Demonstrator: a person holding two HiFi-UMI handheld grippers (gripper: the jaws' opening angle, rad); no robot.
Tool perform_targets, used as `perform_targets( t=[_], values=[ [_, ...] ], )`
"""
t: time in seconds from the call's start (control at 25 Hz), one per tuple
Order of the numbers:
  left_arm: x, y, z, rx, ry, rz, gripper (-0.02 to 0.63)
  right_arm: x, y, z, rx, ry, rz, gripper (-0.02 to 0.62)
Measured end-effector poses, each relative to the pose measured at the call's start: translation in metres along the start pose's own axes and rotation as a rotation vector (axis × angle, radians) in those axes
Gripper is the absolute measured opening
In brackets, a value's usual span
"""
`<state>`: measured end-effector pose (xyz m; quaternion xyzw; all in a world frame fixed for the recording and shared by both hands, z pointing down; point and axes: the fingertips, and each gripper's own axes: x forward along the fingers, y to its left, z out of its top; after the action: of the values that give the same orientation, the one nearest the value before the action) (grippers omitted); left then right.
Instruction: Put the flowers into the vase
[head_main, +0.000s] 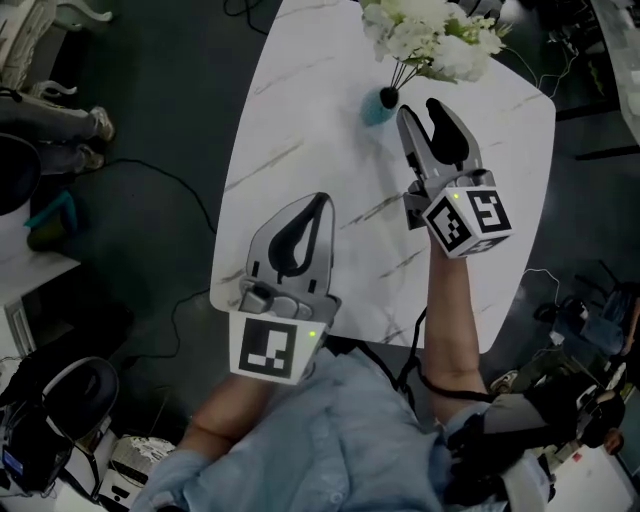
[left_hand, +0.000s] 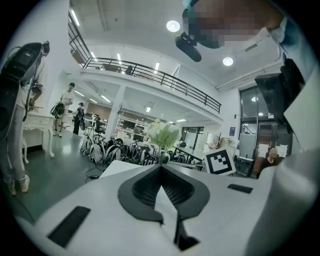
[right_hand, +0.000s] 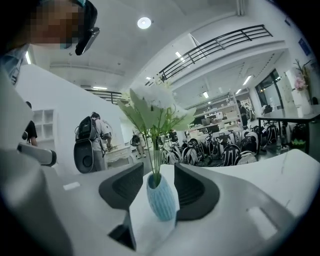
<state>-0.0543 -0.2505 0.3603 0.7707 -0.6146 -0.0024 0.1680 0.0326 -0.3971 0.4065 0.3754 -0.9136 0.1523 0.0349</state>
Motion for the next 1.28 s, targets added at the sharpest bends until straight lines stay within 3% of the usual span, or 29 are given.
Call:
perform_targets(
  t=[0.48,0.84,1.28],
  values=[
    [-0.021,-0.051,-0.002,0.093,-0.011,-0.078,0.005,-0.102,0.051,0.007,0.049,0.009,-0.040,0.154],
    [-0.069,-0.120,0.017,0.130,-0.065,-0.167,0.005,-0.205,0.096,0.024,-0.004,-0.002,-0.146,0.010],
    [-0.139,-0.176,0.057,0.198,-0.178,-0.165,0.005,-0.297,0.137,0.059,-0.110,-0.103,-0.240,0.002]
  ],
)
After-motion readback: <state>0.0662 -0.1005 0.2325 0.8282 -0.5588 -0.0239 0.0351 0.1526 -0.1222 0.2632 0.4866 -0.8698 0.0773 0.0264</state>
